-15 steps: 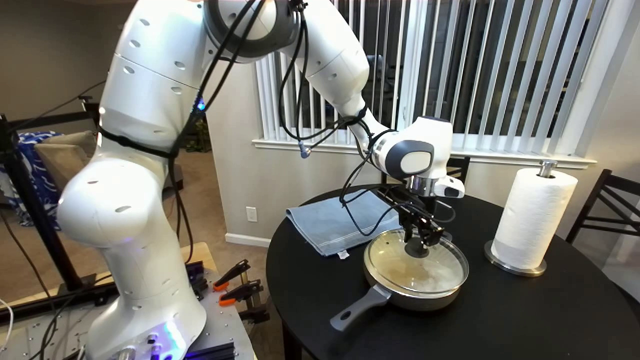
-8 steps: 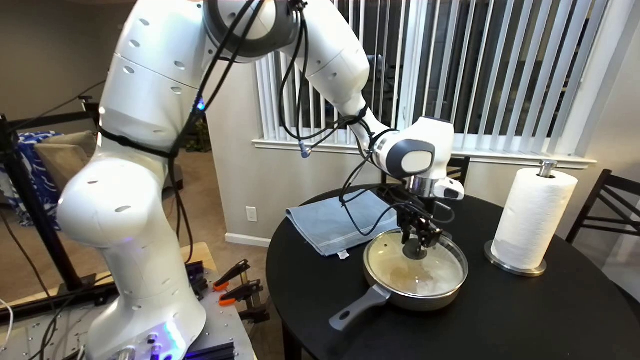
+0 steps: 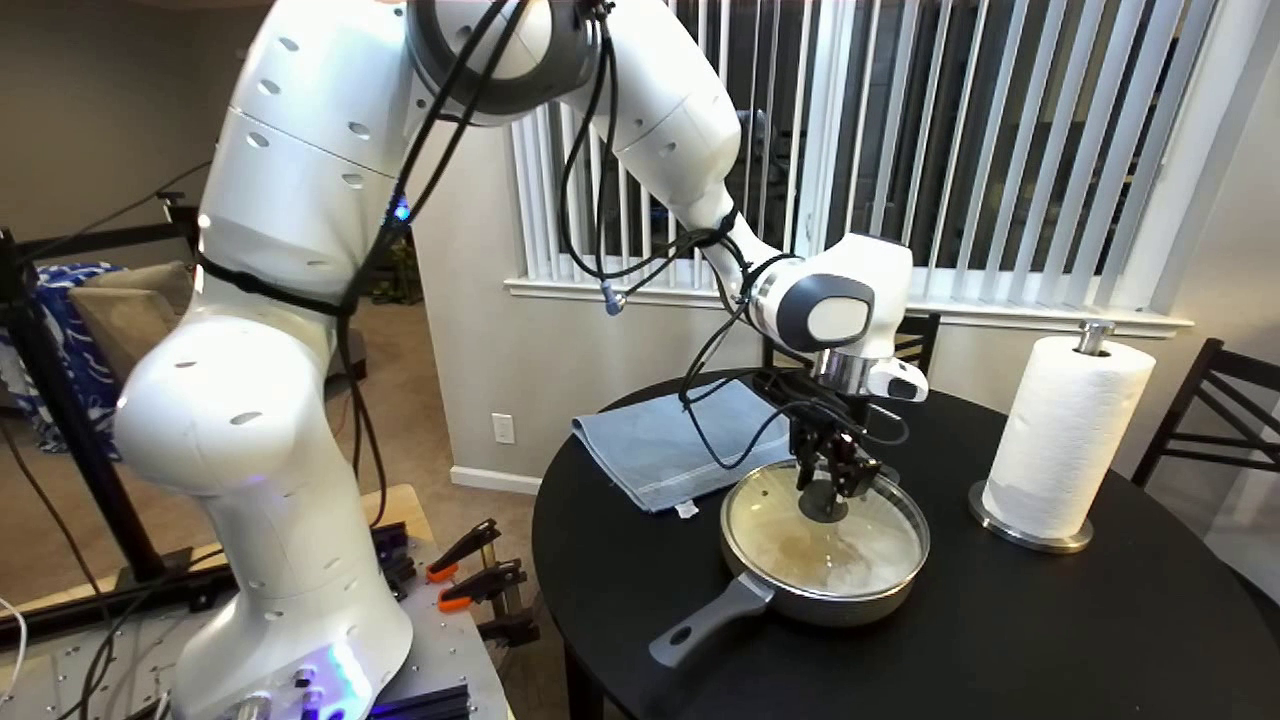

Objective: Use the lid to cover the pot

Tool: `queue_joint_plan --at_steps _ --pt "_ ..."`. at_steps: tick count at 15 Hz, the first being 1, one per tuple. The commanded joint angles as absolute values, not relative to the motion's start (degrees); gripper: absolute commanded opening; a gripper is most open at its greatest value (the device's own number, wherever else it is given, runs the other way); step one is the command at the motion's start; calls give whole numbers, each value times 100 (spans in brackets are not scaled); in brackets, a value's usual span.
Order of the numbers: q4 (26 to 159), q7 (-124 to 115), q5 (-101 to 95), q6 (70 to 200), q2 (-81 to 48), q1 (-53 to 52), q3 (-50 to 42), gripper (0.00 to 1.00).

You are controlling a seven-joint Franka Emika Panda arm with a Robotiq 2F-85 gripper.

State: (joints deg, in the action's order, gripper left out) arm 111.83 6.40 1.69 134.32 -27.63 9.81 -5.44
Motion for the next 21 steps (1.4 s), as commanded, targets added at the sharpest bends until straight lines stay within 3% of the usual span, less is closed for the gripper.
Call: queue_joint_plan --at_steps 1,17,18,19,21 --pt "11212 682 100 13265 -2683 975 -540 33" --pt "11266 584 22 12988 -2610 919 -591 33" --pt "11255 555 15 12917 -2605 911 -598 83" --pt "11266 542 2 12924 -2597 902 -604 84" --pt "11356 554 10 12888 -2465 897 -597 95"
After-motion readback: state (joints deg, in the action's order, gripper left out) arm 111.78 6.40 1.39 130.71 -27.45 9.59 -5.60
